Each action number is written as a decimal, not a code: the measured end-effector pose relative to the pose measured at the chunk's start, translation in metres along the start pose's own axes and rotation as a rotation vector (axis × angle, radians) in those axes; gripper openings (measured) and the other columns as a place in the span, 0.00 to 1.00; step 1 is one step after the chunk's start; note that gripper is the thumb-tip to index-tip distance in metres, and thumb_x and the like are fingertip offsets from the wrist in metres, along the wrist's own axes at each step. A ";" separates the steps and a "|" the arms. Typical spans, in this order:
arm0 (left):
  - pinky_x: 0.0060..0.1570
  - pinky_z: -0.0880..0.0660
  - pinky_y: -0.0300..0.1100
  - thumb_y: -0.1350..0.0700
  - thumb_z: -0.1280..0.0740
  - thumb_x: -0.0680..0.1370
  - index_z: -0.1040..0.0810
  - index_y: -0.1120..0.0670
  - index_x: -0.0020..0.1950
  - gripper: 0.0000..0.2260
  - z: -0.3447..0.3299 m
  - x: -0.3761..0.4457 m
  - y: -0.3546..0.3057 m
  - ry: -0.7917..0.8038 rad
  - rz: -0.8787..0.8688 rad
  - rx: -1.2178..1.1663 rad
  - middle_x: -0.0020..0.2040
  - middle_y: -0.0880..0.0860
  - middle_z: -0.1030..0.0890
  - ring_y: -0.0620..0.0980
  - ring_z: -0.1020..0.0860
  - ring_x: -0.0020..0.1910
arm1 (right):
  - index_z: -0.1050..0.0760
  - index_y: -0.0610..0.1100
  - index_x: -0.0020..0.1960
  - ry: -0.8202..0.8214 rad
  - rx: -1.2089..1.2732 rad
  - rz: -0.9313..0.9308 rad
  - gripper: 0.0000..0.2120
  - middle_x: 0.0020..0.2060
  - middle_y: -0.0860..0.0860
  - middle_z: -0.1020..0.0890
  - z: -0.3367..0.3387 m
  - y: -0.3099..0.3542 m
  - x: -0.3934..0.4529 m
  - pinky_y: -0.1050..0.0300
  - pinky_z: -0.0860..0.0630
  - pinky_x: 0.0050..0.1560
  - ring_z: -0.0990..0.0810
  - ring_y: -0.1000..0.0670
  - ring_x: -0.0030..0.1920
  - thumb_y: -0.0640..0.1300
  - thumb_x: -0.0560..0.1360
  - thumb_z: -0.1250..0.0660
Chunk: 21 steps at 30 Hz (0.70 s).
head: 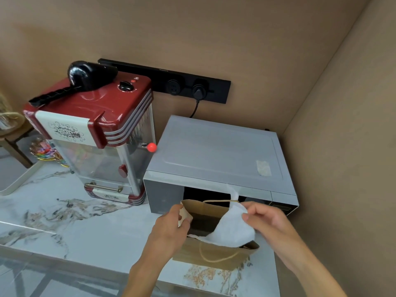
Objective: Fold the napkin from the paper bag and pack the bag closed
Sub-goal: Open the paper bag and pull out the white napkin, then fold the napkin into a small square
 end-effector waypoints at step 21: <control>0.49 0.22 0.41 0.43 0.37 0.80 0.20 0.48 0.58 0.14 0.016 -0.025 -0.056 0.118 -0.071 -0.800 0.50 0.51 0.13 0.46 0.15 0.49 | 0.25 0.40 0.38 -0.156 0.702 0.131 0.12 0.39 0.44 0.19 0.029 0.047 -0.027 0.58 0.24 0.32 0.19 0.45 0.39 0.46 0.60 0.28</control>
Point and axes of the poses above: each hand's wrist, its own x-axis towards the middle knuckle, its own z-axis out of the back of the hand, y = z × x, the point moved 8 cm from there along x, towards the middle knuckle
